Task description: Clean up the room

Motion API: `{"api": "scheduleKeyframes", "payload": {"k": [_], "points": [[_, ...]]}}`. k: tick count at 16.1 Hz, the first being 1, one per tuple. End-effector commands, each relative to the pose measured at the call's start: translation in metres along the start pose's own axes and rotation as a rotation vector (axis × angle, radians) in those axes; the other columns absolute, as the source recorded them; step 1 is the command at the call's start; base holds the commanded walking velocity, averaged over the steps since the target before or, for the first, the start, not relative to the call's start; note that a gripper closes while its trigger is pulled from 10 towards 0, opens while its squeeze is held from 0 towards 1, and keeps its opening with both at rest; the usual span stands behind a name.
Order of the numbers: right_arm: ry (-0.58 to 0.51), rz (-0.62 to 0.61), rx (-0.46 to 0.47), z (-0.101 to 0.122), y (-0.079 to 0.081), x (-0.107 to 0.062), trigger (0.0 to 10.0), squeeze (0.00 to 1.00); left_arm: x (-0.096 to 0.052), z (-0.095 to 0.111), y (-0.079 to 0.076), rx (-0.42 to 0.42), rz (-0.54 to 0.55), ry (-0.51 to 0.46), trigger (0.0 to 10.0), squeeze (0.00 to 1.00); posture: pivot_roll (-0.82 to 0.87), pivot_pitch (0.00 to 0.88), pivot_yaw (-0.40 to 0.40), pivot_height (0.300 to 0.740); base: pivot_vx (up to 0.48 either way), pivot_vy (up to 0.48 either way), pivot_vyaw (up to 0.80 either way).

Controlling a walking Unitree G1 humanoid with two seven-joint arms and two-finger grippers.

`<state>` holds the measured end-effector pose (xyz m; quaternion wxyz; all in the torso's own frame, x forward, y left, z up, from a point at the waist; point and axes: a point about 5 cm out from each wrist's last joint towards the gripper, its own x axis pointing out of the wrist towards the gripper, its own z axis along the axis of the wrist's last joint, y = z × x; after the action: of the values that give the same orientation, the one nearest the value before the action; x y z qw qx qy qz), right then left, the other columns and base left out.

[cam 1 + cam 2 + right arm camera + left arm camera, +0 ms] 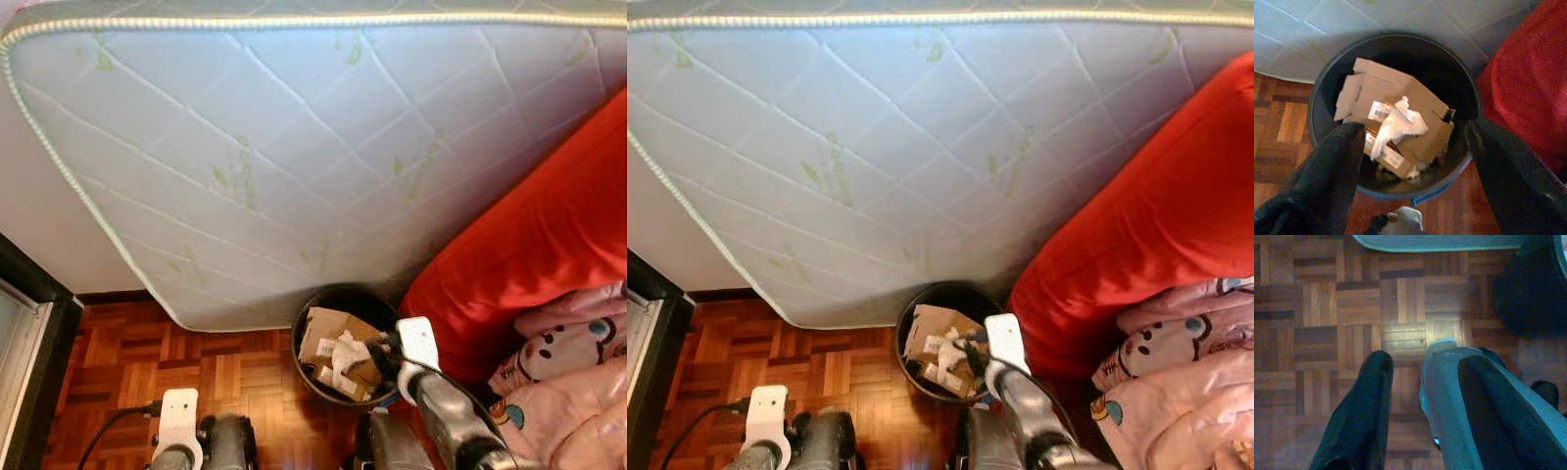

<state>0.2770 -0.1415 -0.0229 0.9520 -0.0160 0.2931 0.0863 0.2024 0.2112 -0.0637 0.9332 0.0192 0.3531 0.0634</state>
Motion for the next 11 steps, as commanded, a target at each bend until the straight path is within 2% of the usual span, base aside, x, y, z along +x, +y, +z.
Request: {"api": "scheduleKeyframes", "payload": {"k": [1, 7, 11], "points": [[0.024, 0.001, 0.013, -0.009, -0.002, -0.003, 10.0, 0.00, -0.007, -0.024, -0.005, -0.004, -0.015, 0.101, 10.0, 0.00, -0.02, 0.175, -0.091, 0.687, 0.000, 0.000, 0.00], [0.073, 0.001, 0.025, -0.030, -0.006, -0.011, 10.0, 0.00, -0.005, -0.021, -0.005, -0.002, -0.013, 0.102, 10.0, 0.00, -0.02, 0.159, -0.090, 0.740, 0.000, 0.000, 0.00], [0.114, -0.009, 0.014, -0.041, -0.011, -0.016, 10.0, 0.00, -0.005, -0.021, -0.005, -0.005, -0.010, 0.105, 10.0, 0.00, -0.02, 0.136, -0.097, 0.740, 0.000, 0.000, 0.00]]}}
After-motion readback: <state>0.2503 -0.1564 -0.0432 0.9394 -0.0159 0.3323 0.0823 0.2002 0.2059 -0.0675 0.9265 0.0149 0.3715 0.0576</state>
